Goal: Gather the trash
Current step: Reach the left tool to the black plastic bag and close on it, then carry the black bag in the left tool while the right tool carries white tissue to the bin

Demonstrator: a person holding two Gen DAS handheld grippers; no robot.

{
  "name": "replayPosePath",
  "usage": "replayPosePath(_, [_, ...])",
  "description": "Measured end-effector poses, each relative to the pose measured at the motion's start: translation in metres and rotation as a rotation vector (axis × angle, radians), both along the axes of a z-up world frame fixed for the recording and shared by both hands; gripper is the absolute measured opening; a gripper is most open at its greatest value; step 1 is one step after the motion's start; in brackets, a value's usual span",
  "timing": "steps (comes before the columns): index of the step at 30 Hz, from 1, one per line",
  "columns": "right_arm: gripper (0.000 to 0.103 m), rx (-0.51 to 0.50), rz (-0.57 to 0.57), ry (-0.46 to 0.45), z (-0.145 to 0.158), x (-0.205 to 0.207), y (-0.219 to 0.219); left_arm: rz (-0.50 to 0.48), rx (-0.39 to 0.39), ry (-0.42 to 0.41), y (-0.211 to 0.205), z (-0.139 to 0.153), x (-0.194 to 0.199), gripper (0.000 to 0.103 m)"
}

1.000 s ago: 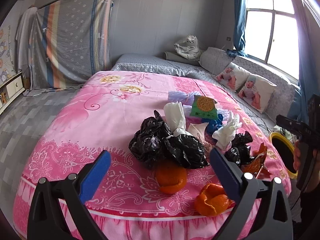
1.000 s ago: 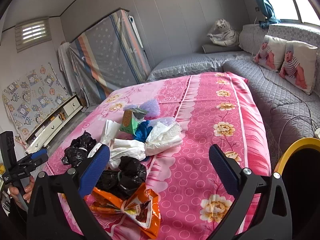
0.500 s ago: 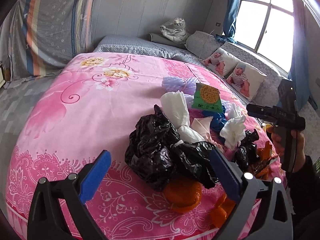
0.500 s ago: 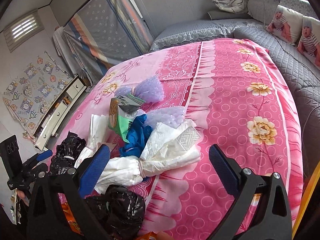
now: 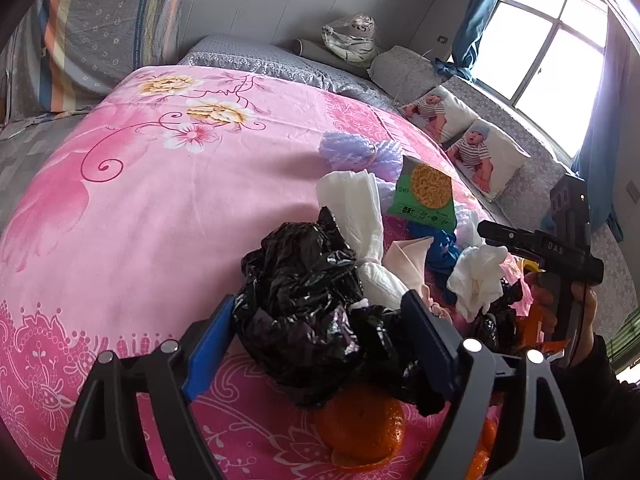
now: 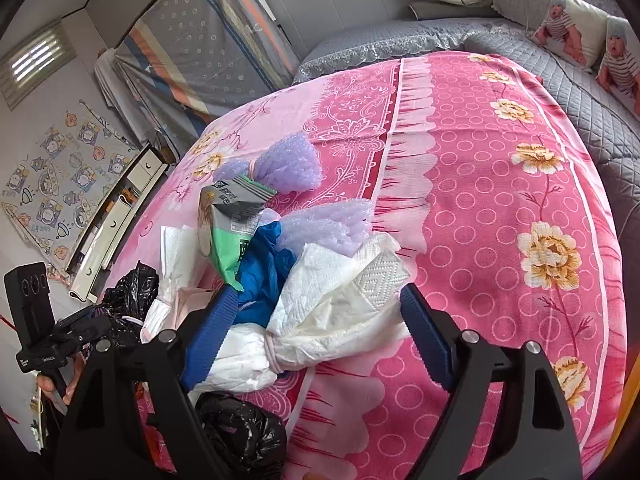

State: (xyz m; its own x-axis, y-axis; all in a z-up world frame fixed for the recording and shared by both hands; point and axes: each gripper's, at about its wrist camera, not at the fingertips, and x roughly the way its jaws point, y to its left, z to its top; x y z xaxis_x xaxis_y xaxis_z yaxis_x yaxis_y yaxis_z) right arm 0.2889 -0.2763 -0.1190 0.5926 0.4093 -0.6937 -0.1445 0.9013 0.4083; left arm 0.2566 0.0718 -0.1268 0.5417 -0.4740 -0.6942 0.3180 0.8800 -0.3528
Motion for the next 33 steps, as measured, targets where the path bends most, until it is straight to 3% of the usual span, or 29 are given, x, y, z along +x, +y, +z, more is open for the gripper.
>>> replayPosePath(4, [0.063, 0.019, 0.004, 0.036, -0.007, 0.006, -0.002, 0.000, -0.016, 0.051, -0.001, -0.007, 0.007, 0.052])
replayPosePath(6, [0.048, 0.032, 0.007, 0.049, -0.009, 0.007, -0.003, 0.003, -0.020, 0.054, 0.000, -0.008, 0.007, 0.038])
replayPosePath(12, [0.021, 0.072, 0.029, 0.064, -0.010, 0.005, -0.004, 0.017, -0.046, 0.049, 0.005, -0.004, 0.001, 0.022])
replayPosePath(15, [0.019, 0.086, 0.042, 0.014, 0.004, -0.004, -0.003, 0.031, -0.070, 0.022, 0.012, 0.005, -0.006, 0.016])
replayPosePath(22, [0.018, 0.106, 0.047, -0.107, 0.047, -0.029, -0.010, 0.088, -0.132, -0.092, 0.034, 0.035, -0.030, 0.016])
replayPosePath(33, [0.018, 0.084, -0.001, -0.224, 0.086, -0.075, -0.027, 0.191, -0.141, -0.263, 0.030, 0.089, -0.073, 0.016])
